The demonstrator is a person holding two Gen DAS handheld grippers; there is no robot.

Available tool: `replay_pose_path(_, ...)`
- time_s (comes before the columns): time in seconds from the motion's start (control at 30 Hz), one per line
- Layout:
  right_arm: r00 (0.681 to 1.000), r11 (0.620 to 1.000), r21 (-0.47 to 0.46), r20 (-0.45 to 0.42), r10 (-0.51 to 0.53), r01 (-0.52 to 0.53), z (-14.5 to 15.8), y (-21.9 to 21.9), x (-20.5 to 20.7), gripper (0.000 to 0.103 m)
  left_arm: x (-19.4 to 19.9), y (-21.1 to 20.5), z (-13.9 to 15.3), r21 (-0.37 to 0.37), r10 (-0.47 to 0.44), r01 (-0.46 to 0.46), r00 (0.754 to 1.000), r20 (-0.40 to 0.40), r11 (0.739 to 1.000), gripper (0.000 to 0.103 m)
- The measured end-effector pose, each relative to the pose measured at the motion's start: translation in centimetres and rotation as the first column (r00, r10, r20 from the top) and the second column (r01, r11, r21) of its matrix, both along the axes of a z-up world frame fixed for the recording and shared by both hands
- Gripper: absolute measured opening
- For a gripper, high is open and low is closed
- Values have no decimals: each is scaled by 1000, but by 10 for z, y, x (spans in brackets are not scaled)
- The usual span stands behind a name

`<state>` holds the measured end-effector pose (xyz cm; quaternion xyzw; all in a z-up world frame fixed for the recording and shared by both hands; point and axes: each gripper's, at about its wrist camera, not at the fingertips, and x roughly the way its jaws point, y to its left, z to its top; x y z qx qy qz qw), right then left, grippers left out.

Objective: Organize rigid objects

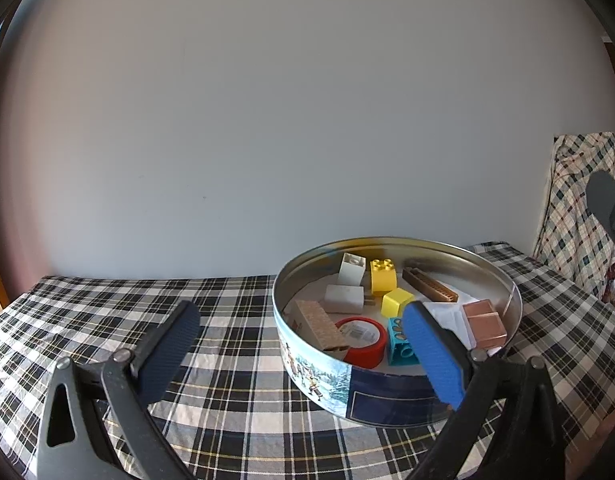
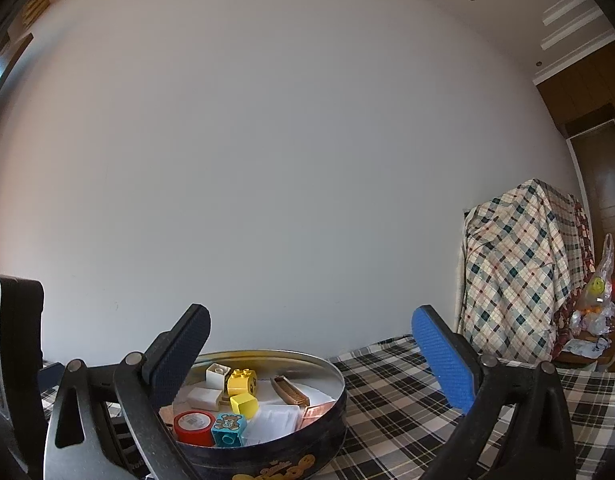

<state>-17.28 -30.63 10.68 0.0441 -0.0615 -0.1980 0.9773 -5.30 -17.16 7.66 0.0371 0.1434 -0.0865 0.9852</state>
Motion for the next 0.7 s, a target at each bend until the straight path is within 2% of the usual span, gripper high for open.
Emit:
replay_pose_path(0.43, 1000, 1000, 6, 3, 5, -5, 0, -1, -1, 102, 0, -1, 0, 1, 11, -11, 1000, -4, 1000, 103)
replay_pose_path(0.7, 1000, 1000, 3, 3, 9, -9, 0, 0, -1, 102, 0, -1, -1, -15, -30, 29, 999, -30, 999, 103)
